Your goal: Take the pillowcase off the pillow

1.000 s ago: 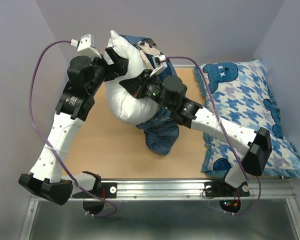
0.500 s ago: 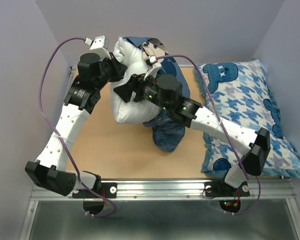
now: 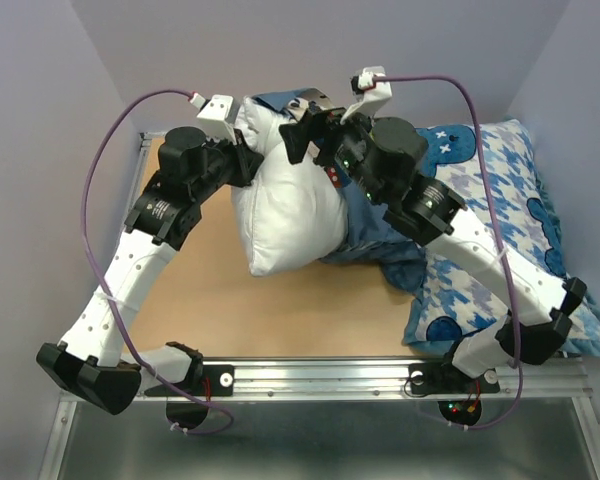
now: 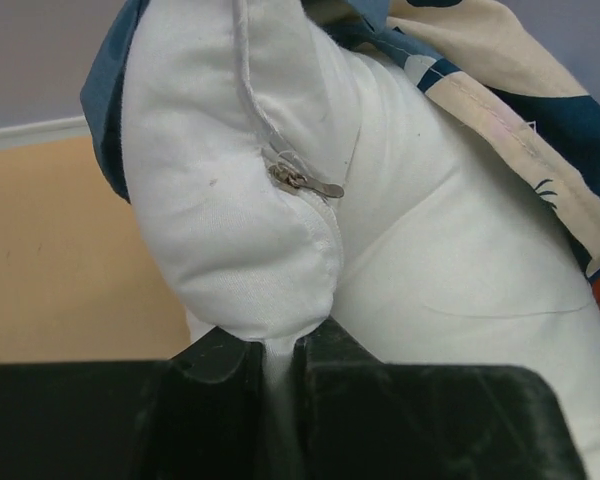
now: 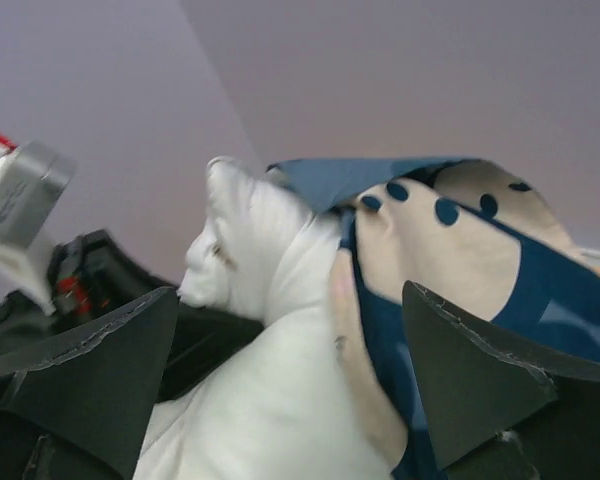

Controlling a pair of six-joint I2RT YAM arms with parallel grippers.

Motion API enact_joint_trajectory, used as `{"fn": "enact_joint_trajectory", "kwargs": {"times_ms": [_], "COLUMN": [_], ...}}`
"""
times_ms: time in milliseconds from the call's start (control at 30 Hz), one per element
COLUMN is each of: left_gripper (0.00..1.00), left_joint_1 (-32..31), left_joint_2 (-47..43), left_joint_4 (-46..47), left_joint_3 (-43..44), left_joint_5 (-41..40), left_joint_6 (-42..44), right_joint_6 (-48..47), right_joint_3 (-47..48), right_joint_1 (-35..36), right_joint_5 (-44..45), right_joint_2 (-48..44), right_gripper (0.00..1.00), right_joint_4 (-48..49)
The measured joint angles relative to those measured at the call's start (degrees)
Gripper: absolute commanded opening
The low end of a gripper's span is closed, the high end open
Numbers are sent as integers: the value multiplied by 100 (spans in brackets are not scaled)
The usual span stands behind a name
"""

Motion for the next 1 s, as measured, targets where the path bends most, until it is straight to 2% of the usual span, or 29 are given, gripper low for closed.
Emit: {"fn": "enact_joint_trajectory", "kwargs": {"times_ms": [100,300,400,467,500,533,600,767,833,1000], "left_gripper": [0,0,0,0,0,0,0,0,0,0], "left_joint_1": [-114,-164,-168,-173,-170,-170,-173,-188,-208,-258], "left_joint_2": [-11,-48,-125,-195,-212,-240,-269,-411,-535,-798], "left_joint_4": [-146,-363,-402,-459,-494,-549,-640,-649,-651,-605], "left_joint_3": [-107,-275,-321,-378,-396,-442,-483,-562,-588,-588], "left_joint_5": [11,-28,-79,-118,-129,-151,-164,-214,-267,-404], "left_joint_6": [90,210,249,269,275,282,293,282,264,155], "right_joint_6": [-269,-450,-503,-525,-527,-525,-474,-227,-28,350], "right_joint_3": [535,1746,2492,2715,2758,2763,2765,2785,2785,2730], "right_joint_1": [-391,-1235,-1386,-1392,-1392,-1392,-1397,-1539,-1832,-2529], "right_joint_5": [-50,-734,-1005,-1110,-1187,-1226,-1250,-1134,-1147,-1169], "right_joint_2": [466,1803,2551,2809,2907,2953,2977,2966,2964,2949], "right_gripper": [100,100,96,85,76,58,44,26,17,2], "right_joint_4": [-271,-1257,-1757,-1910,-2020,-2083,-2210,-2326,-2404,-2583]}}
